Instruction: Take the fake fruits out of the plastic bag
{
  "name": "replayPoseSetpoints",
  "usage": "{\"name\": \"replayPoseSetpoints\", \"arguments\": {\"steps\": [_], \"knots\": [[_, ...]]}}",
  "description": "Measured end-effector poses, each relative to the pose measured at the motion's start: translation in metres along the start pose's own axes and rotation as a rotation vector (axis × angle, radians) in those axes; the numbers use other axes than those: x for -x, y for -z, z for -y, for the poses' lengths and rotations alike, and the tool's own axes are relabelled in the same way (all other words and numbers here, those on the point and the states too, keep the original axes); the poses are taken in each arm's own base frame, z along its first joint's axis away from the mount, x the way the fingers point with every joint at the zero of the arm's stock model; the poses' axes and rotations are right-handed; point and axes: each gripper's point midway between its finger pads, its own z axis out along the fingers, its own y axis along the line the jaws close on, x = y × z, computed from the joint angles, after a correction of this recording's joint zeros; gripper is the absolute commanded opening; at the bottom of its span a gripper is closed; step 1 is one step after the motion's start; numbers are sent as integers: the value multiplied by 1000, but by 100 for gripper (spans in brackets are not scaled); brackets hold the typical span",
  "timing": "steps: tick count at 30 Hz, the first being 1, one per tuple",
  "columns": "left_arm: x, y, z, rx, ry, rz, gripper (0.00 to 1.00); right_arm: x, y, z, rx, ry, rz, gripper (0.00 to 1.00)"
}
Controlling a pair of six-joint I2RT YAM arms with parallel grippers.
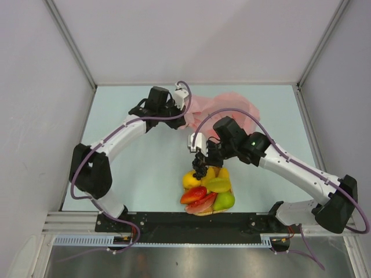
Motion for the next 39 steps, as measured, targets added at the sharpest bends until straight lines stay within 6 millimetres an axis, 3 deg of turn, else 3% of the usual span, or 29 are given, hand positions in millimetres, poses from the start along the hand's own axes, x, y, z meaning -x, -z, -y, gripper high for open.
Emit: {"name": "replayPoseSetpoints", "arguments": {"steps": [4, 9, 21, 29, 39], "knots": [[0, 13, 4, 6, -15, 17, 0, -13, -8, -10, 31, 12, -31, 0], [-3, 19, 6, 11, -27, 20, 0, -12, -10, -21, 58, 51, -36, 0], [-18, 29, 7, 16, -75, -15, 1, -28, 4, -52, 96, 110, -34, 0], [-44, 24, 11, -6, -49, -72, 0, -45, 4, -62, 121, 121, -57, 1], [-43, 24, 11, -5, -51, -68, 0, -54, 3, -75, 170, 136, -50, 1]]}}
